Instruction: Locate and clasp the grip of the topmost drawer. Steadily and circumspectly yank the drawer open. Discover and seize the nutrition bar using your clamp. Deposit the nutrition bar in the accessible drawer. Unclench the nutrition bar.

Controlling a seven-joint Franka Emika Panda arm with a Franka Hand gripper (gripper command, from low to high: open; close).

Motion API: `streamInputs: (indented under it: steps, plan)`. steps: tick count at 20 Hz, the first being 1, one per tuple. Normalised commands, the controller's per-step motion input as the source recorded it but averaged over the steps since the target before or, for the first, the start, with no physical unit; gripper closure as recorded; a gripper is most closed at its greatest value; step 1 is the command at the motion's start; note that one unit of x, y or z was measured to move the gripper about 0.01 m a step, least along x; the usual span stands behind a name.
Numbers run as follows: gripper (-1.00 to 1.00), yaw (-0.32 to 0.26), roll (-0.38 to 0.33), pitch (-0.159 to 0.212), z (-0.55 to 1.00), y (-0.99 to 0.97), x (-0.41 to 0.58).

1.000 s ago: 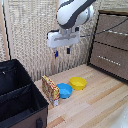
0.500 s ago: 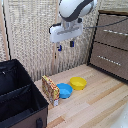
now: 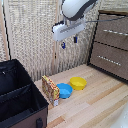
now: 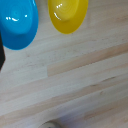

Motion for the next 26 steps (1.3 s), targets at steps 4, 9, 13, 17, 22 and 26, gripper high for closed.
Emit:
streamInputs:
  steps: [4, 9, 13, 17, 22, 26]
  plan:
    - [-1.0, 0.073, -0.345, 0.0, 0.1, -0.05, 0.16]
    - [-1.0, 0.077, -0.35, 0.0, 0.09, -0.03, 0.157]
    - [-1.0, 0.07, -0.341, 0.002, 0.16, 0.0, 0.229]
    - [-1.0, 0.037, -0.342, 0.025, 0.21, 0.0, 0.371]
    - [-1.0, 0.028, -0.344, 0.023, 0.22, 0.0, 0.408]
    - [-1.0, 0.015, -0.352, 0.025, 0.19, 0.0, 0.437]
